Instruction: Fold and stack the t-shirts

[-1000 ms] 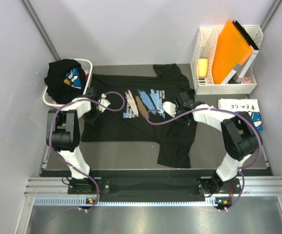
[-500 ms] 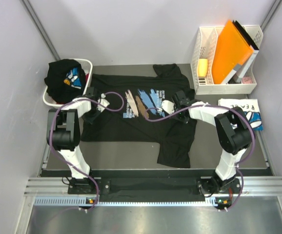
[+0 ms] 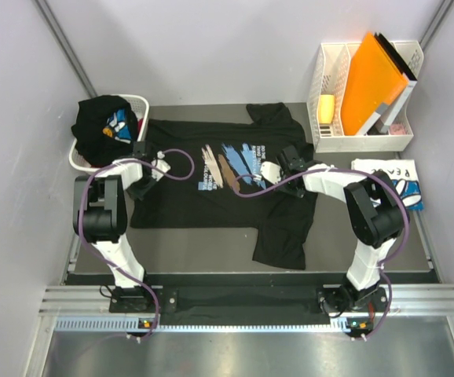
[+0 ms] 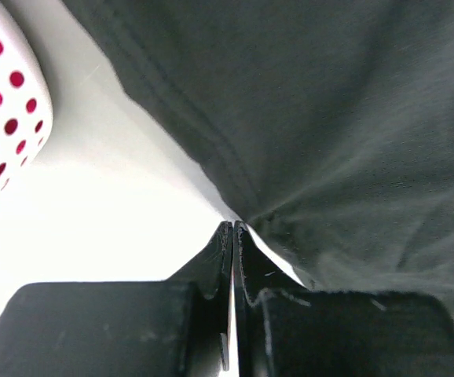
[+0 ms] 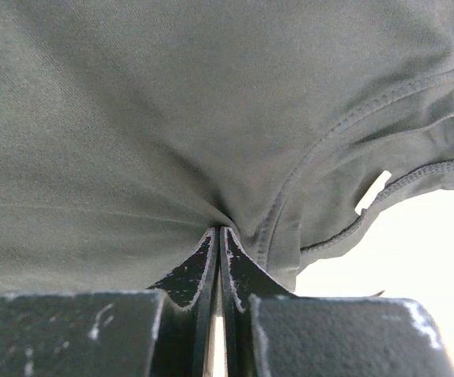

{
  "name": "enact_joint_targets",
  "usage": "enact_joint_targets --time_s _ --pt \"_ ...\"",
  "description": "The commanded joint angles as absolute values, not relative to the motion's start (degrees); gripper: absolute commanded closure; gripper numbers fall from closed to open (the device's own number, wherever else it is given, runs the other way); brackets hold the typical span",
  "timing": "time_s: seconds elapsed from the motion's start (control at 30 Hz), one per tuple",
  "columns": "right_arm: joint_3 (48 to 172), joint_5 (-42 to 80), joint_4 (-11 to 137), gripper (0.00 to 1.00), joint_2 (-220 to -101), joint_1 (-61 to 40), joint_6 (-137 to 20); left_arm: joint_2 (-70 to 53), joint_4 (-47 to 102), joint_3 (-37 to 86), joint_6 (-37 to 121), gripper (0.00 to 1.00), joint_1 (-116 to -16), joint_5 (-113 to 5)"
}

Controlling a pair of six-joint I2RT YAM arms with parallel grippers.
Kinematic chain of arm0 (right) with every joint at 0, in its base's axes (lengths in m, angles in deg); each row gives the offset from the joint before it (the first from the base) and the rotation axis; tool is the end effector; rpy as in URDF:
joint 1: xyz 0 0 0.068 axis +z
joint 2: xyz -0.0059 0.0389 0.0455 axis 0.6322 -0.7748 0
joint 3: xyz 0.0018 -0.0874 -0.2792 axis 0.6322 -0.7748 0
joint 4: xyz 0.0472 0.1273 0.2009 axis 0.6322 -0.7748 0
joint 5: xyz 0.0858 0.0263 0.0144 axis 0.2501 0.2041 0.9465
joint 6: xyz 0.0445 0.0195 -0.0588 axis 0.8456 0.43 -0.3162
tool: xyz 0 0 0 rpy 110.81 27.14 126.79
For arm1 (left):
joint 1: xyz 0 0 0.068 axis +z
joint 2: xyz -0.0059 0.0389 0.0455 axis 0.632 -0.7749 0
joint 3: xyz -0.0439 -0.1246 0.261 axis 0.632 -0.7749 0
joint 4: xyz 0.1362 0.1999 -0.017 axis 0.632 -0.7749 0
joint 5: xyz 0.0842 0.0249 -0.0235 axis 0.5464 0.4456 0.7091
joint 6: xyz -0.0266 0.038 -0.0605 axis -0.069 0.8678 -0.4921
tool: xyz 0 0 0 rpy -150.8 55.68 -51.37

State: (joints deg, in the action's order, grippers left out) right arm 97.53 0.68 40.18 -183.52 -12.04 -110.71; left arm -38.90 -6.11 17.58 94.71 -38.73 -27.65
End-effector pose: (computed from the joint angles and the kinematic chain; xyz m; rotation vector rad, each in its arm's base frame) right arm 0.3244 0.1527 0.1619 -1.5611 2.2203 -0.3538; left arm 0.3470 0.0229 0.1583 0.9348 2.7518 0.5926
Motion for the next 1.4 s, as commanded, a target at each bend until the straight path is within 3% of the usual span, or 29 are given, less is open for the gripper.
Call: enact_joint_targets --time_s 0.0,0.3,0.7,1.37 --pt "96.76 -0.33 39.74 1.00 -183.76 -12.85 -111.33 -36.21 -6.89 20.08 92.99 1.00 -38.23 -29.55" --pt "96.94 0.55 39.65 1.00 -183.23 -12.85 -110.89 -30.75 -15.86 25.02 91.22 1.00 -38.14 -40.72" --pt "95.36 0.46 40.35 1.00 -181.65 -12.85 -111.77 -33.04 -22.54 23.17 85.95 1.00 -37.88 -43.97" --pt "95.44 0.81 39.73 1.00 -180.51 -12.85 -110.72 -32.95 -16.22 18.24 86.65 1.00 -37.09 -39.14"
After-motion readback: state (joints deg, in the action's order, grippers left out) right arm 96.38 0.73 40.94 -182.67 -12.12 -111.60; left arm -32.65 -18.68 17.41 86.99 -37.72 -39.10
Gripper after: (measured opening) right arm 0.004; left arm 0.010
